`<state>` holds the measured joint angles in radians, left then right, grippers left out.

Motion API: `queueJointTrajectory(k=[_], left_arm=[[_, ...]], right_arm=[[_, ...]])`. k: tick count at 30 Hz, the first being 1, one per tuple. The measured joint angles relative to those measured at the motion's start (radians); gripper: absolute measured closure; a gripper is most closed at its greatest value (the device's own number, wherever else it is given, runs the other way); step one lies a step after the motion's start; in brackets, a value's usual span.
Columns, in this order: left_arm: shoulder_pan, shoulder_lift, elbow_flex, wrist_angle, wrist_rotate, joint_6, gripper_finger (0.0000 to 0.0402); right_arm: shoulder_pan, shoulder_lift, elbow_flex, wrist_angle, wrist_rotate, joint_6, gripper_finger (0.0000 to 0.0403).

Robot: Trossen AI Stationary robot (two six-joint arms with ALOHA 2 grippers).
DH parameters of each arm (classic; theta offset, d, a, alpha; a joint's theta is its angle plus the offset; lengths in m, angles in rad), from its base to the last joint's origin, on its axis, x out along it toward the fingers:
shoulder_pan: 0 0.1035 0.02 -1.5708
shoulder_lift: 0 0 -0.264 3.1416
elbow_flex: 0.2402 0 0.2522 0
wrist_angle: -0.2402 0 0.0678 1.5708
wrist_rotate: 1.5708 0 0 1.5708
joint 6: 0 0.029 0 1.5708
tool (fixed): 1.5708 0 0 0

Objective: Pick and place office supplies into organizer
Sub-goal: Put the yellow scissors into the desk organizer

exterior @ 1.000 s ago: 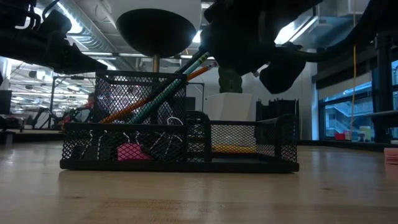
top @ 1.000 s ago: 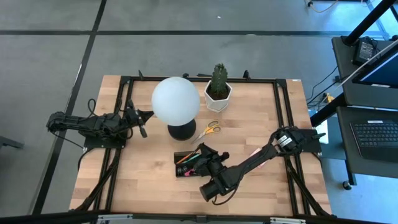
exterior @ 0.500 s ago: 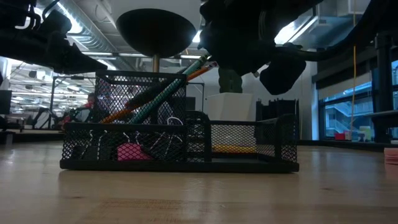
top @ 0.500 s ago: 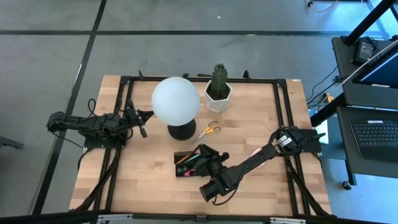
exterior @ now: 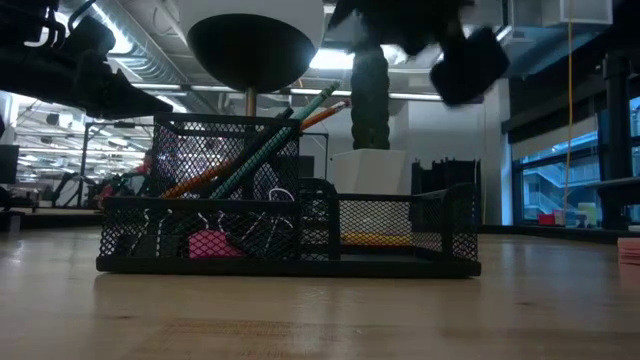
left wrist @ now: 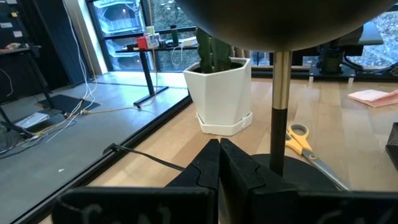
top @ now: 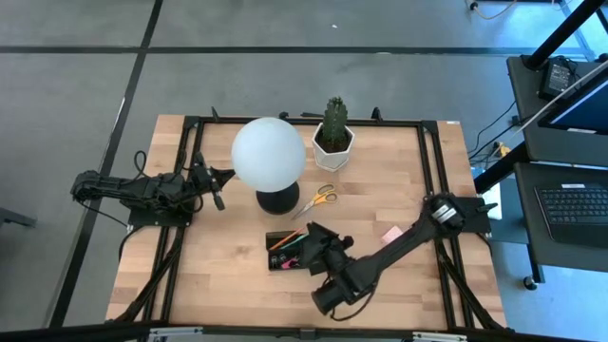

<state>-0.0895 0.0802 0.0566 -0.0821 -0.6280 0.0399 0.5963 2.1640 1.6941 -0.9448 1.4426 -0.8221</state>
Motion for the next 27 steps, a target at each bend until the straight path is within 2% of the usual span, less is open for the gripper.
queueJointTrajectory(k=[3,5,7,11,14,17,22,27], left_arm=[[0.000,0.004,0.000,0.000,0.003,0.000,0.0398],[0.000,0.004,0.000,0.000,0.005,0.000,0.0398],[0.000,0.004,0.000,0.000,0.015,0.000,0.0398],[0.000,0.008,0.000,0.000,0.024,0.000,0.0398],[0.000,0.015,0.000,-0.001,0.024,0.000,0.0398],[0.000,0.017,0.000,0.000,0.025,0.000,0.0398],[0.000,0.023,0.000,0.000,0.025,-0.001,0.0398],[0.000,0.025,0.000,0.000,0.026,0.000,0.0398]], right_arm=[[0.014,-0.063,0.018,-0.046,-0.036,0.109,0.0281],[0.021,-0.118,0.029,-0.094,-0.116,0.229,0.0281],[0.017,-0.183,0.039,-0.137,-0.255,0.362,0.0281],[-0.041,-0.310,0.037,-0.249,-0.620,0.599,0.0281],[-0.116,-0.387,0.020,-0.304,-0.792,0.700,0.0281],[-0.190,-0.439,-0.020,-0.301,-0.884,0.709,0.0281],[-0.319,-0.466,-0.090,-0.289,-1.049,0.628,0.0280],[-0.440,-0.465,-0.207,-0.132,-1.158,0.511,0.0260]])
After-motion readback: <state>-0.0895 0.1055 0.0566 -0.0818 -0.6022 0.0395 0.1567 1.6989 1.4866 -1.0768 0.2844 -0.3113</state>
